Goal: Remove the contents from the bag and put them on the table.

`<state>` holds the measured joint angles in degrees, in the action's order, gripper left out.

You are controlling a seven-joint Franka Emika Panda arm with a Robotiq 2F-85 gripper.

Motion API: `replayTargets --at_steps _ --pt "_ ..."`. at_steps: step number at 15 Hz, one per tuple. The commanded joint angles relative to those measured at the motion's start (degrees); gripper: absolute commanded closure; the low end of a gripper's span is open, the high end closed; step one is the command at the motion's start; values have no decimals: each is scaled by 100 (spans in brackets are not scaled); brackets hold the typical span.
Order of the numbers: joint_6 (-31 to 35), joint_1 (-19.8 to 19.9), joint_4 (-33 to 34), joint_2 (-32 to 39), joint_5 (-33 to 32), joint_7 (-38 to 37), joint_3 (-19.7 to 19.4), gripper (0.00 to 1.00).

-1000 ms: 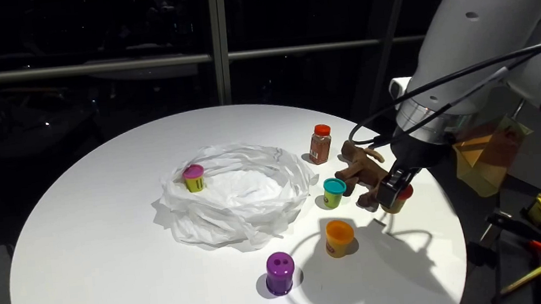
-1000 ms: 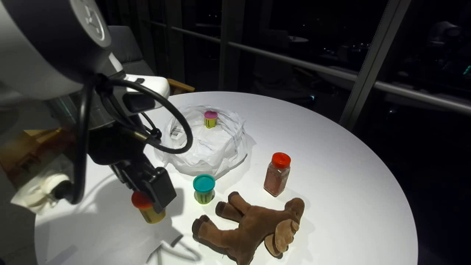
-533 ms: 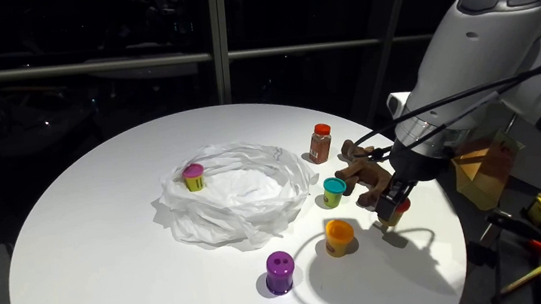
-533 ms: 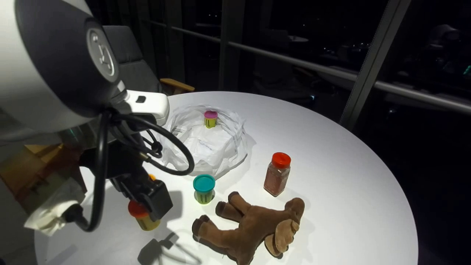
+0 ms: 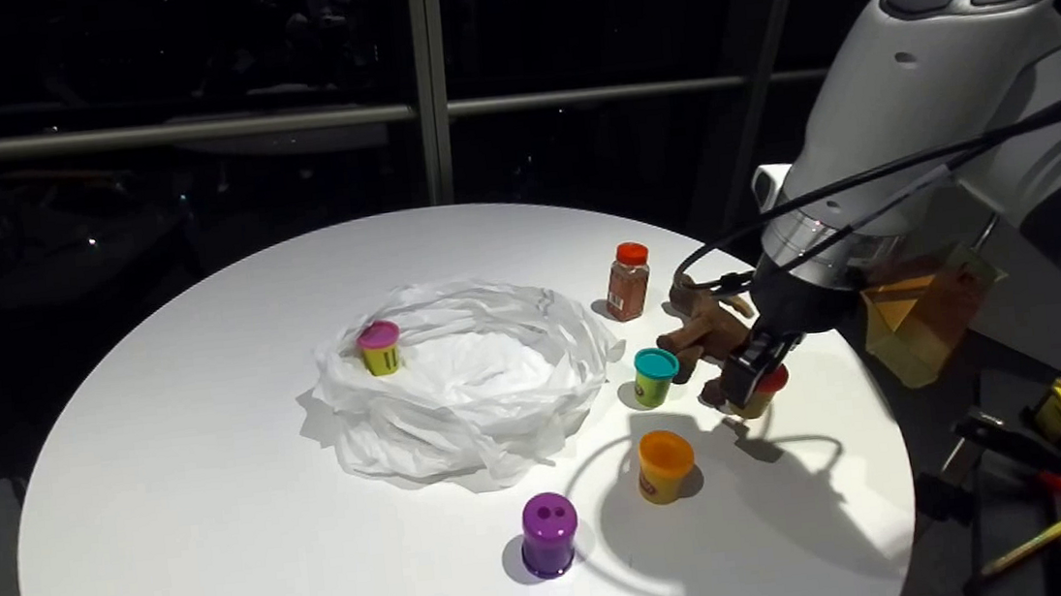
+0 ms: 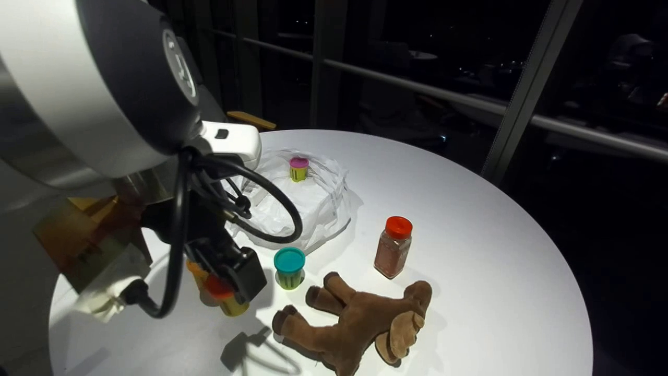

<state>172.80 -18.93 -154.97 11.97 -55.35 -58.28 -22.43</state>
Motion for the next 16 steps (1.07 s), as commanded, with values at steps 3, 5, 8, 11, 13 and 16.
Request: replayTargets --at_steps 3,5,8,11,13,16 --pt "212 -80 1003 934 119 -275 50 76" --pt "103 -166 1479 1351 306 -437 137 76" --pt "104 95 2124 1961 760 -143 517 76" --pt "55 405 2440 2268 1055 173 927 76" --pt "53 474 2594 2318 1077 214 991 76" --pt "52 558 2531 2149 1012 252 1028 28"
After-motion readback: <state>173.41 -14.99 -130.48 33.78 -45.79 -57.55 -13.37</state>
